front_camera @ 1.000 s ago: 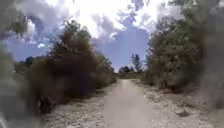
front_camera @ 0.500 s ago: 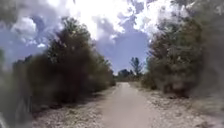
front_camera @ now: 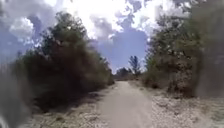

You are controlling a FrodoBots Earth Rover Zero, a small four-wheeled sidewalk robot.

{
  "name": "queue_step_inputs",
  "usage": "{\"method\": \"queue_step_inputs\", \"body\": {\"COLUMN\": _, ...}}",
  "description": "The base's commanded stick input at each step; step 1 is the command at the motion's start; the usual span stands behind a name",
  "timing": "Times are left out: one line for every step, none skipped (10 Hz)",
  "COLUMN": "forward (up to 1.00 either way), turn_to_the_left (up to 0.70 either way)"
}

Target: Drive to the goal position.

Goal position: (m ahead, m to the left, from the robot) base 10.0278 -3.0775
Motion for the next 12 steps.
{"method": "queue_step_inputs", "body": {"forward": 0.7, "turn_to_the_left": 0.0}}
{"method": "queue_step_inputs", "body": {"forward": 0.7, "turn_to_the_left": 0.0}}
{"method": "queue_step_inputs", "body": {"forward": 0.7, "turn_to_the_left": 0.0}}
{"method": "queue_step_inputs", "body": {"forward": 0.7, "turn_to_the_left": 0.0}}
{"method": "queue_step_inputs", "body": {"forward": 0.7, "turn_to_the_left": 0.0}}
{"method": "queue_step_inputs", "body": {"forward": 0.7, "turn_to_the_left": 0.0}}
{"method": "queue_step_inputs", "body": {"forward": 0.7, "turn_to_the_left": 0.0}}
{"method": "queue_step_inputs", "body": {"forward": 0.7, "turn_to_the_left": 0.0}}
{"method": "queue_step_inputs", "body": {"forward": 0.7, "turn_to_the_left": 0.0}}
{"method": "queue_step_inputs", "body": {"forward": 0.7, "turn_to_the_left": 0.0}}
{"method": "queue_step_inputs", "body": {"forward": 0.7, "turn_to_the_left": -0.18}}
{"method": "queue_step_inputs", "body": {"forward": 0.7, "turn_to_the_left": -0.32}}
